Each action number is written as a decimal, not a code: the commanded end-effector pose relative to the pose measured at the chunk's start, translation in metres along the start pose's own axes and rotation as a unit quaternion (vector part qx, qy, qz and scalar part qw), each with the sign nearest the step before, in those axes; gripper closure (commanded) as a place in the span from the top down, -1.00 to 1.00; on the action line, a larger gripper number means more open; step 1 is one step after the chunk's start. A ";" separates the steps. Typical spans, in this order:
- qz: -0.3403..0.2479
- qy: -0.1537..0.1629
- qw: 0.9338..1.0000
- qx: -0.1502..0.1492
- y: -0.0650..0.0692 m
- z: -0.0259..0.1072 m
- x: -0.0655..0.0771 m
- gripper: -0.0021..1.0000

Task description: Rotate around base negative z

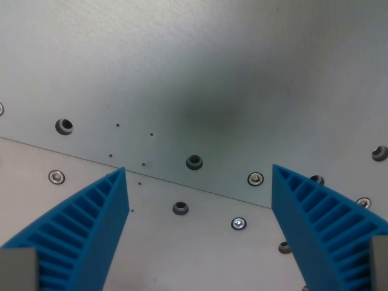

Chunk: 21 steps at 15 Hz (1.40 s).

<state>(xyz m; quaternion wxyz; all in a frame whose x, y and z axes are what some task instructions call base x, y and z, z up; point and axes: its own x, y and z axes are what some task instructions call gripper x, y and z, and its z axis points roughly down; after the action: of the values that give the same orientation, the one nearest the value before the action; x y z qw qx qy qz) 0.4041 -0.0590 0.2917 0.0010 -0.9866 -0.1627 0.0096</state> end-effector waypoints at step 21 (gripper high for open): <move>0.139 0.004 0.990 0.002 0.000 -0.003 0.000 1.00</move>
<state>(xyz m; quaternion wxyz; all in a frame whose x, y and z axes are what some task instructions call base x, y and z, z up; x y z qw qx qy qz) 0.4042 -0.0589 0.2917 0.0007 -0.9961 -0.0871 0.0096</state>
